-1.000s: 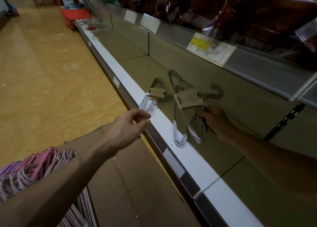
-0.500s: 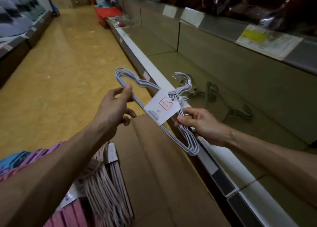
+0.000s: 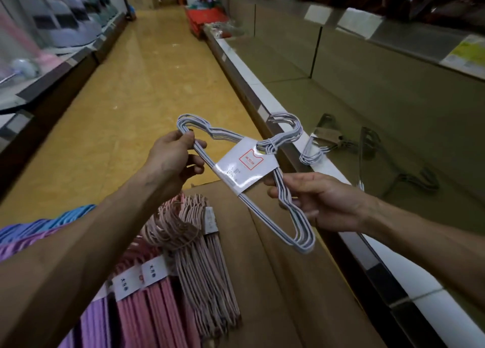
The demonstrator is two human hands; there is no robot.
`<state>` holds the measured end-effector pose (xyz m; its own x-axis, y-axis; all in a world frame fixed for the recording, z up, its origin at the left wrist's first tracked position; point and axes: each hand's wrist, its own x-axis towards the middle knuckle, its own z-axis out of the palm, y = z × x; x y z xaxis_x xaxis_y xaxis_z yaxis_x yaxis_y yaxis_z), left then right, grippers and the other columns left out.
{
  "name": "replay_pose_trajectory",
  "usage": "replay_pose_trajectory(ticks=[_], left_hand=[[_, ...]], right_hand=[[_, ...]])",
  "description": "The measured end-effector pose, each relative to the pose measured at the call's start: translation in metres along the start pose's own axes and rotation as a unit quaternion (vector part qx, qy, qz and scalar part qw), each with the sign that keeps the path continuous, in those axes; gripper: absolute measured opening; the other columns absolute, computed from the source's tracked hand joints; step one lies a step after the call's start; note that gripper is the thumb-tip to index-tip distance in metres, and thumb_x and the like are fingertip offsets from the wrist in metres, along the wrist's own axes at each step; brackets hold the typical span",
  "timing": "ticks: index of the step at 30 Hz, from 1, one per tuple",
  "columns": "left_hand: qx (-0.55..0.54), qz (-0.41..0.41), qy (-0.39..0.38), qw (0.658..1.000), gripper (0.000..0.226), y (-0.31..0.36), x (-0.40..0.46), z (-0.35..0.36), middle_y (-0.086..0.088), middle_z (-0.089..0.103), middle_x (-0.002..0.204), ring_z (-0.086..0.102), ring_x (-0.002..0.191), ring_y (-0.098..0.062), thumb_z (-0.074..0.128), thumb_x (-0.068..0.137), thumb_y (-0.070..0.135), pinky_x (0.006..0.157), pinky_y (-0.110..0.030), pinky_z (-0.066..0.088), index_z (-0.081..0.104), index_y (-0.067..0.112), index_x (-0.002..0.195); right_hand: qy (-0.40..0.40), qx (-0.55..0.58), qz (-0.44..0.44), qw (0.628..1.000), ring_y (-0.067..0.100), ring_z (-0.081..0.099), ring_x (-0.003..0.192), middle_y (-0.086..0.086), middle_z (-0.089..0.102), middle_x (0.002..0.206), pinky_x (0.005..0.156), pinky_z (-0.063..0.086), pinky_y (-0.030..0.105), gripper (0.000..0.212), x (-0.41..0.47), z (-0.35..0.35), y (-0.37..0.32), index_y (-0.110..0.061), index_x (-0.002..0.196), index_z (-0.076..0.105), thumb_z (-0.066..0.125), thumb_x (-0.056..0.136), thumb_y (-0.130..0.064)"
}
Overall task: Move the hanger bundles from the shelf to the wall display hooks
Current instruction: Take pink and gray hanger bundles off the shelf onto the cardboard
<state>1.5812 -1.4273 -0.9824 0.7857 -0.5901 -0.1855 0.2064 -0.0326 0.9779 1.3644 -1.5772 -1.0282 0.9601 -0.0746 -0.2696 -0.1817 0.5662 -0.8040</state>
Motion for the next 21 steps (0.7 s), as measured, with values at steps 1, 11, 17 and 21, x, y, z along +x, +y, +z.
replay_pose_trajectory(ticks=[1,11,17,21], left_hand=[[-0.003,-0.012,0.001,1.000,0.017,0.000,0.001,-0.004,-0.007,0.060,0.087,0.046,0.051,-0.015,0.044,0.105,0.017,0.041,-0.024,0.040,0.057,0.010,0.096],[0.116,0.004,-0.002,0.993,0.038,-0.003,0.007,-0.025,-0.009,0.064,0.108,0.061,0.061,-0.020,0.051,0.102,0.018,0.051,-0.031,0.053,0.046,0.004,0.138],[0.257,0.063,-0.019,0.964,0.043,0.001,0.004,-0.031,-0.007,0.056,0.127,0.066,0.093,-0.022,0.053,0.101,0.022,0.071,-0.035,0.055,0.046,0.011,0.142],[0.330,0.082,-0.066,0.938,0.028,-0.002,-0.001,-0.039,-0.004,0.061,0.119,0.065,0.096,-0.020,0.050,0.102,0.023,0.086,-0.044,0.057,0.059,0.013,0.127]], right_hand=[[-0.026,0.019,0.010,0.999,0.008,0.047,0.062,0.007,0.063,0.098,0.045,0.028,0.016,0.025,0.001,0.004,0.001,-0.006,0.112,0.069,0.063,0.091,-0.018],[-0.043,0.002,0.018,0.999,0.009,0.050,0.060,0.010,0.066,0.095,0.049,0.046,0.017,0.018,0.013,0.029,0.016,-0.005,0.101,0.063,0.068,0.087,-0.015],[0.071,-0.146,0.048,0.985,0.012,0.061,0.069,0.010,0.073,0.100,0.059,0.056,0.023,0.019,0.023,0.028,0.037,-0.005,0.104,0.068,0.063,0.086,-0.011],[0.119,-0.193,0.075,0.971,0.016,0.061,0.075,0.014,0.072,0.104,0.068,0.062,0.031,0.023,0.032,0.017,0.066,0.002,0.114,0.066,0.062,0.092,-0.003]])
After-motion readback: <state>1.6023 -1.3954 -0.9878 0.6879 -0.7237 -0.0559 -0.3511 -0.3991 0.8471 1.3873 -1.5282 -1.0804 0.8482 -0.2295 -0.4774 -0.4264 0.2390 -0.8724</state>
